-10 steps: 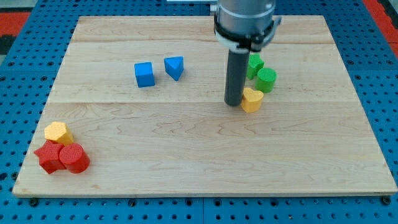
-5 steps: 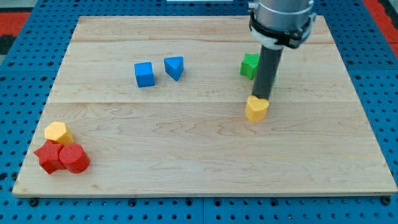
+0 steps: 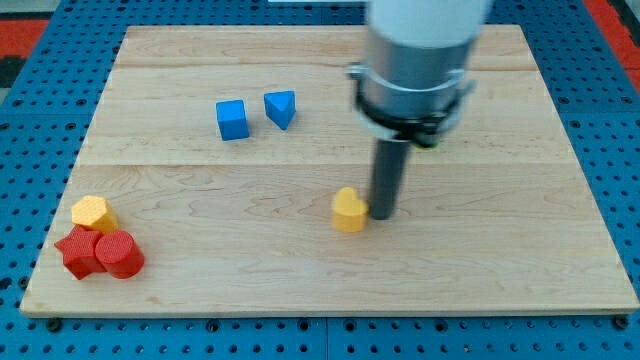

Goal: Slide the yellow heart into the group of blocks

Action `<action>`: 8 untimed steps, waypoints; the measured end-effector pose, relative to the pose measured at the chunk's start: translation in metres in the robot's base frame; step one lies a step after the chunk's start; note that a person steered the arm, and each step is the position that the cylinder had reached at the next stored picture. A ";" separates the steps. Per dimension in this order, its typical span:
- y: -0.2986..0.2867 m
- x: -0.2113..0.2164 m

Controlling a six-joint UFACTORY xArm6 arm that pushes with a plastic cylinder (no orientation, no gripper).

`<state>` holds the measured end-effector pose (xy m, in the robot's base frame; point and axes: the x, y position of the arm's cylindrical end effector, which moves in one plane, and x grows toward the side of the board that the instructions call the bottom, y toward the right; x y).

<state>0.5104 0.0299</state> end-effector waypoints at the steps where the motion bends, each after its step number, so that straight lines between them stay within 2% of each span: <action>1: -0.058 0.000; 2: -0.045 0.000; 3: -0.068 0.000; 4: -0.143 0.000; 5: -0.192 0.000; 7: -0.162 0.003; 8: -0.197 0.012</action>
